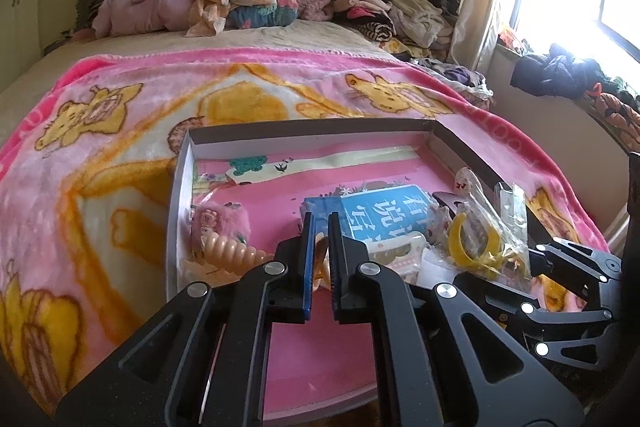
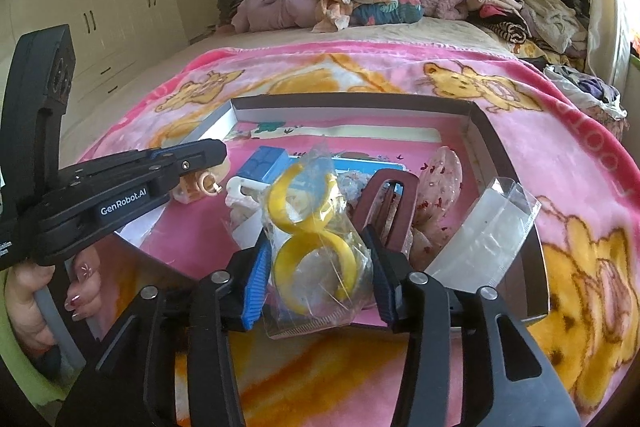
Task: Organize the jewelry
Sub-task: 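Release the yellow ring bag into the box with the right tool while the left tool releases the coil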
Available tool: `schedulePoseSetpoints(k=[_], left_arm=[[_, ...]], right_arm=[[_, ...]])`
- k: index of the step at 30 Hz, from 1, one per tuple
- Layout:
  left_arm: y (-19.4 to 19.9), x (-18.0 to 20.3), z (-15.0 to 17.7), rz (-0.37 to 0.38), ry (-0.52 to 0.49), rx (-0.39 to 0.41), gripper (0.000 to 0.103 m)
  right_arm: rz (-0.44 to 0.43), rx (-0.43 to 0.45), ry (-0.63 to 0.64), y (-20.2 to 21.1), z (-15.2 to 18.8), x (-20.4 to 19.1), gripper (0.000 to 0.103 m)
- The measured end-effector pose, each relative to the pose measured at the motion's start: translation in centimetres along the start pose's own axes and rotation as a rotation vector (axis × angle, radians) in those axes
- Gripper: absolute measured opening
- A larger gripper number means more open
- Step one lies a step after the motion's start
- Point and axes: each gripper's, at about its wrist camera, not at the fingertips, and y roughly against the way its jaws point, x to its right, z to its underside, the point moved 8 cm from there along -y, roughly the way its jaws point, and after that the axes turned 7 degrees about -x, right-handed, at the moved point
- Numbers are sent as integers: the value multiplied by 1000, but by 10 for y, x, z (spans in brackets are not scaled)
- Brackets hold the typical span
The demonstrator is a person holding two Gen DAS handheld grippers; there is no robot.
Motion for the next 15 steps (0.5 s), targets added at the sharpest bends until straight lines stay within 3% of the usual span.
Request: schedulePoseSetpoints(k=[9, 13, 15], left_arm=[[3, 6, 0, 27, 3, -11, 3], [7, 7, 1, 36, 9, -9, 19], [8, 8, 0, 36, 7, -7, 20]], right_arm=[[23, 30, -24, 12, 1, 10, 55], [50, 42, -40, 16, 1, 19, 61], [48, 45, -49, 18, 1, 21, 61]])
